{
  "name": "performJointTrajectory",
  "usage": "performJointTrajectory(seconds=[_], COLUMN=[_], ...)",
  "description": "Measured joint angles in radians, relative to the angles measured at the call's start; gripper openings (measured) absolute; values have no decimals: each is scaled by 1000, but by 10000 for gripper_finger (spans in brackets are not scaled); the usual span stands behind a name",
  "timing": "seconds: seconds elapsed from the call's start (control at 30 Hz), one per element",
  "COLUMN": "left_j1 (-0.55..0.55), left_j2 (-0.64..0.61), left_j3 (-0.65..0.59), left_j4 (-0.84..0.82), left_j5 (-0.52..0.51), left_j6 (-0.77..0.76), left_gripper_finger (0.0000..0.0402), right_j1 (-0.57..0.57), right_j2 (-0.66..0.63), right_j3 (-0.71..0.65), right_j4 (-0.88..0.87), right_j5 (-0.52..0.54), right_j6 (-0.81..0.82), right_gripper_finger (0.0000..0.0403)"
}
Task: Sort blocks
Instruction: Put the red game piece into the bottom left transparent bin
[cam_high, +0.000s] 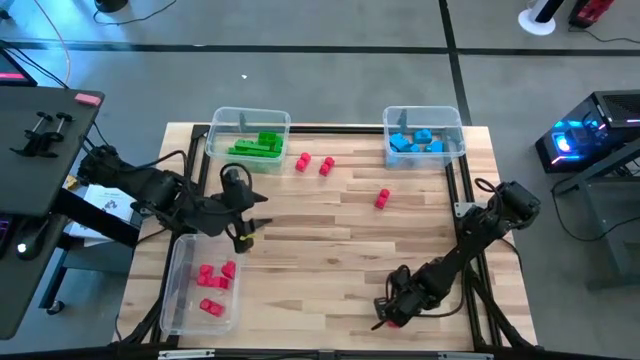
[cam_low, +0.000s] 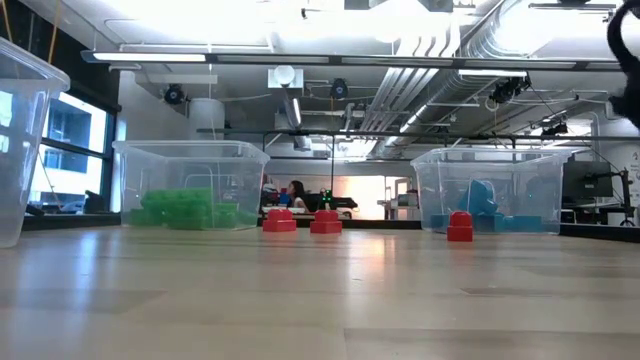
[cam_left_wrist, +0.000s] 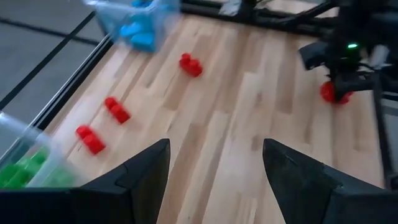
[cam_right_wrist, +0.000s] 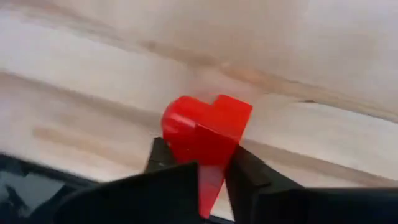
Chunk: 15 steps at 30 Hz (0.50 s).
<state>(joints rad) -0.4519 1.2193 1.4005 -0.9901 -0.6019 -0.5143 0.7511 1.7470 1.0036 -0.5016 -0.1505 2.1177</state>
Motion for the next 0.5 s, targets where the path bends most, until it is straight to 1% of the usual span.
performJointTrajectory(seconds=[0.03, 0.07, 0.17, 0.27, 0.33, 0.43, 0.5], left_j1=[0, 0, 0, 0, 0, -1, -1], left_j2=[-4, -9, -36, -83, -121, -181, -219], left_j3=[0, 0, 0, 10, 35, 70, 77], left_j4=[16, 30, 67, 90, 127, 182, 212], left_j5=[11, 23, 36, 51, 56, 58, 57], left_j6=[19, 32, 58, 64, 73, 99, 106], left_gripper_finger=[243, 243, 243, 243, 243, 243, 243], right_j1=[-1, -1, -2, -12, -29, -69, -107], right_j2=[0, 0, -10, -45, -77, -126, -147], right_j3=[7, 15, 50, 112, 159, 229, 266], right_j4=[-1, -1, -36, -109, -165, -200, -248], right_j5=[1, 1, 0, 10, 77, 228, 251], right_j6=[-23, -46, -108, -186, -255, -387, -437], right_gripper_finger=[14, 9, 22, 21, 8, 4, 6])
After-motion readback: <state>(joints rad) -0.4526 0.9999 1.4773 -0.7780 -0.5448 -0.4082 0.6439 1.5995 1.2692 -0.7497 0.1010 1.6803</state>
